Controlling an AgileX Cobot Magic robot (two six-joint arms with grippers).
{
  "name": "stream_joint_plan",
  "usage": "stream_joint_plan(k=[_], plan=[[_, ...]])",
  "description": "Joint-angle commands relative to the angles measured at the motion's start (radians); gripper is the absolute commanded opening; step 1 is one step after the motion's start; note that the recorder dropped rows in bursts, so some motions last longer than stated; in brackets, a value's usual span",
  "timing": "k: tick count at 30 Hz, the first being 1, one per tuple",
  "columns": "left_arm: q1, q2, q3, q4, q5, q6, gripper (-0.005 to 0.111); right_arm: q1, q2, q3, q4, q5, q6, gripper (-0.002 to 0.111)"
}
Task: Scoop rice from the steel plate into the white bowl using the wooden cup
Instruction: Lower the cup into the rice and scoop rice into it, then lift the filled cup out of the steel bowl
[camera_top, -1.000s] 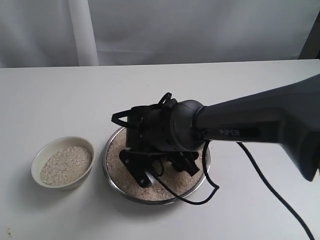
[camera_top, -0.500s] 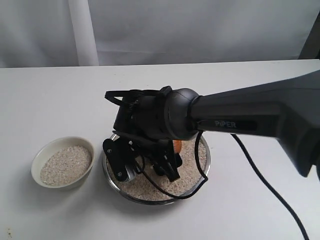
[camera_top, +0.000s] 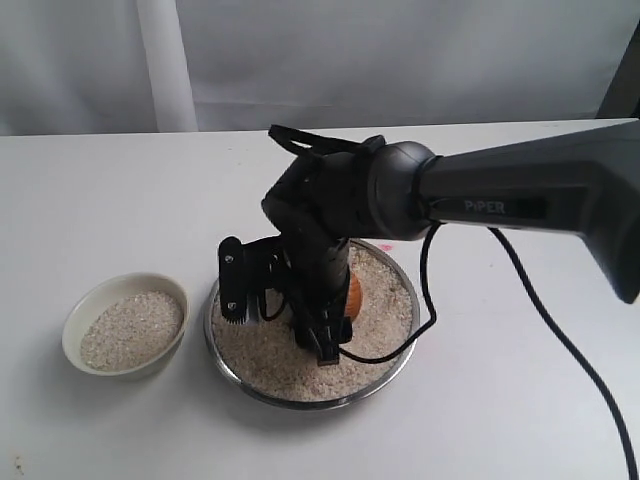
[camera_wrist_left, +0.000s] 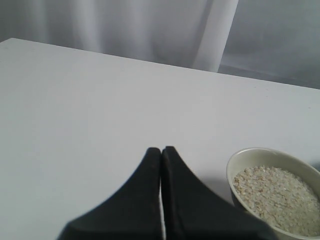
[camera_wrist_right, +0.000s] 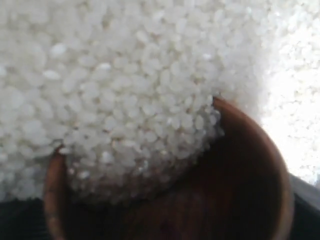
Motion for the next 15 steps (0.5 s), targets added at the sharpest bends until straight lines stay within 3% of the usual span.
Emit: stream_joint_plan(k=[1, 15], plan=[[-0.005, -0.002, -0.004, -0.006, -0.006, -0.002, 0.000, -0.024, 0.003, 0.004, 0.126, -0.070, 0.002, 0.000], [-0.005, -0.002, -0.004, -0.006, -0.006, -0.002, 0.000, -0.050, -0.061, 0.004, 0.259, -0.102, -0.056, 0.000]])
